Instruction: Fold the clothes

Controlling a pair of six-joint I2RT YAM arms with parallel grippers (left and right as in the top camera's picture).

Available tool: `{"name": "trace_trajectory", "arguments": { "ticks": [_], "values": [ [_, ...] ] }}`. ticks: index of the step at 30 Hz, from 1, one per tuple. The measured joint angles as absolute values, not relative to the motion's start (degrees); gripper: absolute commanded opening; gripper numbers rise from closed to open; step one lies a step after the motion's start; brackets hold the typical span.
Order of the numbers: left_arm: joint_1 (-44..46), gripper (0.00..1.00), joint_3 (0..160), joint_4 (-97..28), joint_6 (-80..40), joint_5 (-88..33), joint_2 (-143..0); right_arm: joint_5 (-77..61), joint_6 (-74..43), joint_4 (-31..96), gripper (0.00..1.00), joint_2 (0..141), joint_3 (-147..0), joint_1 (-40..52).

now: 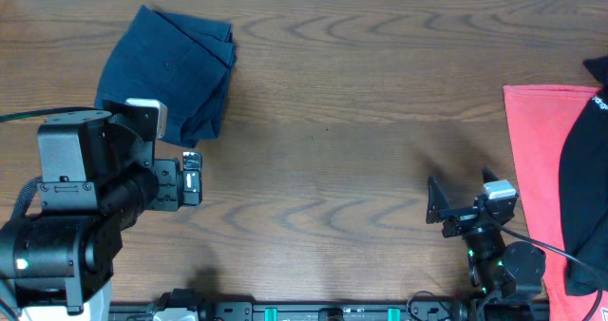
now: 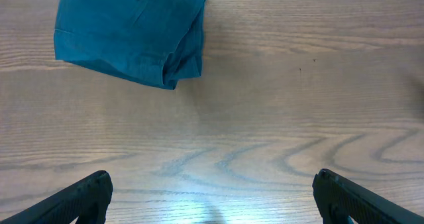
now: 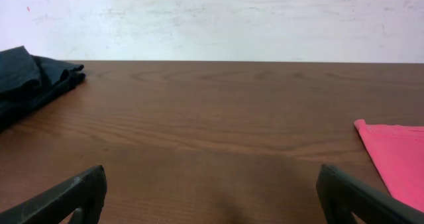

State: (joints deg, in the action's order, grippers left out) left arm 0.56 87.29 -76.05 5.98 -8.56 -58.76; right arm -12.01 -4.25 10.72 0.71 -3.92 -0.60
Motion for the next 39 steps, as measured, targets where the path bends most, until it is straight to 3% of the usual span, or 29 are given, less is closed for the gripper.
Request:
{"name": "trace_trajectory", "arguments": {
  "ticks": [12, 27, 39],
  "values": [
    [0.56, 0.98, 82.17, -73.38, 5.98, -7.68, -52.25, -12.01, -4.25, 10.68, 0.99, 0.71, -3.88, -0.60],
    [0.56, 0.98, 44.14, -29.30, 5.98, -7.75, -24.51, -12.03, -4.25, 10.63, 0.99, 0.69, -3.62, -0.60],
    [0.56, 0.98, 22.39, -20.25, 5.98, -7.79, -4.45, -12.01, -4.25, 10.63, 0.99, 0.69, -3.60, -0.60]
  ]
}}
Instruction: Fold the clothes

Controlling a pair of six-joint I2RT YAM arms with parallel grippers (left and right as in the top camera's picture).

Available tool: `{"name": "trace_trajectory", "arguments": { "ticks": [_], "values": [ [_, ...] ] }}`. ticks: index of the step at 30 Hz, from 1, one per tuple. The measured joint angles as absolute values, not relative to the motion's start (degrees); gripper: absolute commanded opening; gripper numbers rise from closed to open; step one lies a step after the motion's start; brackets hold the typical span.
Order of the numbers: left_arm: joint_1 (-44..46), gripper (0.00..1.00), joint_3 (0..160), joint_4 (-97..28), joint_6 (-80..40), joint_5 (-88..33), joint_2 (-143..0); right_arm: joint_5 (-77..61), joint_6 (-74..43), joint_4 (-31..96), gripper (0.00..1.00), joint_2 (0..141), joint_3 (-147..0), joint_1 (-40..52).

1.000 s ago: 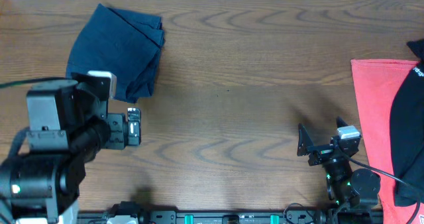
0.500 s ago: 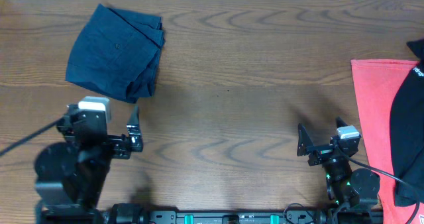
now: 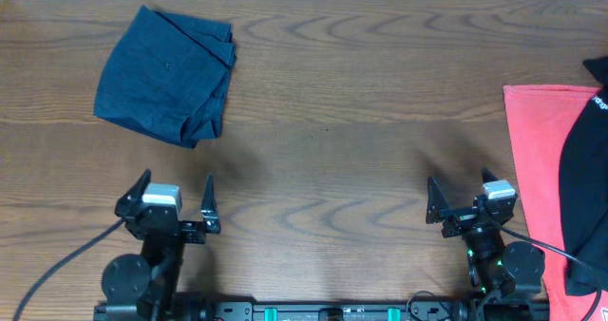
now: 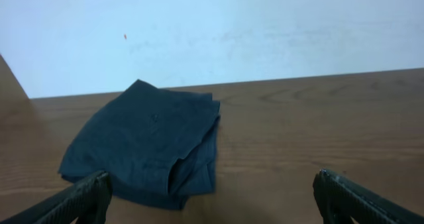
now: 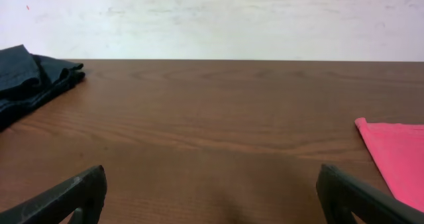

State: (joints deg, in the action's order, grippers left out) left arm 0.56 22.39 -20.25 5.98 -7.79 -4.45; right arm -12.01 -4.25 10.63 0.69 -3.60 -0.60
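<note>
A folded dark blue garment (image 3: 166, 74) lies at the table's far left; it shows ahead in the left wrist view (image 4: 146, 144) and at the left edge of the right wrist view (image 5: 30, 78). A red garment (image 3: 537, 169) lies flat at the right edge, with a black garment (image 3: 584, 179) on top of it. My left gripper (image 3: 174, 199) rests open near the front edge, well short of the blue garment, nothing between its fingers (image 4: 79, 197). My right gripper (image 3: 465, 199) is open too, empty, left of the red cloth (image 5: 397, 154).
The brown wooden table (image 3: 361, 122) stretches between the two piles. A white wall (image 5: 212, 18) stands beyond the far edge. The arm bases and a rail (image 3: 313, 311) sit along the front edge.
My left arm has pulled back from beside the blue garment to a low position at the front edge, its camera now looking level across the table. The right arm has not moved.
</note>
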Motion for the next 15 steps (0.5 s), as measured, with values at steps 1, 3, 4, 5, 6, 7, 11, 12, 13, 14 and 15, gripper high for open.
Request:
{"name": "trace_trajectory", "arguments": {
  "ticks": [1, 3, 4, 5, 6, 7, 11, 12, 13, 14, 15],
  "values": [
    [0.56, 0.98, 21.37, -19.53, 5.98, -7.79, -3.51, -12.01, -4.25, 10.63, 0.99, 0.69, -3.60, -0.60],
    [0.56, 0.98, 19.00, -17.41, 5.96, -7.84, -1.50, -12.01, -4.25, 10.63, 0.99, 0.69, -3.57, -0.60],
    [0.56, 0.98, 17.87, -15.97, 5.96, -7.94, -0.93, -12.01, -4.25, 10.63, 0.99, 0.69, -3.57, -0.60],
    [0.56, 0.98, 16.80, -14.70, 5.93, -8.10, -0.69, -12.01, -4.25, 10.63, 0.99, 0.69, -3.57, -0.60],
    [0.56, 0.98, 15.79, -13.52, 5.87, -8.21, -0.62, -12.01, -4.25, 10.63, 0.99, 0.69, -3.57, -0.60],
    [0.56, 0.98, 14.76, -12.45, 5.82, -8.40, -0.60, -12.01, -4.25, 10.63, 0.99, 0.69, -3.57, -0.60],
    [0.56, 0.98, 9.78, -8.34, 5.78, -8.62, -0.58, -12.01, -4.25, 10.63, 0.99, 0.69, -3.57, -0.60],
    [0.56, 0.98, 8.62, -7.51, 5.78, -8.64, -0.58, -12.01, -4.25, 10.66, 0.99, 0.69, -3.57, -0.60],
    [0.56, 0.98, 7.51, -6.92, 5.78, -8.64, -0.58, -12.01, -4.25, 10.66, 0.99, 0.69, -3.57, -0.60],
    [0.56, 0.98, 6.55, -6.57, 5.74, -8.62, -0.58, -12.01, -4.25, 10.63, 0.99, 0.69, -3.57, -0.60],
    [0.56, 0.98, 5.52, -6.37, 5.45, -8.62, -0.58, -12.01, -4.25, 10.63, 0.99, 0.69, -3.57, -0.60]
  ]
}}
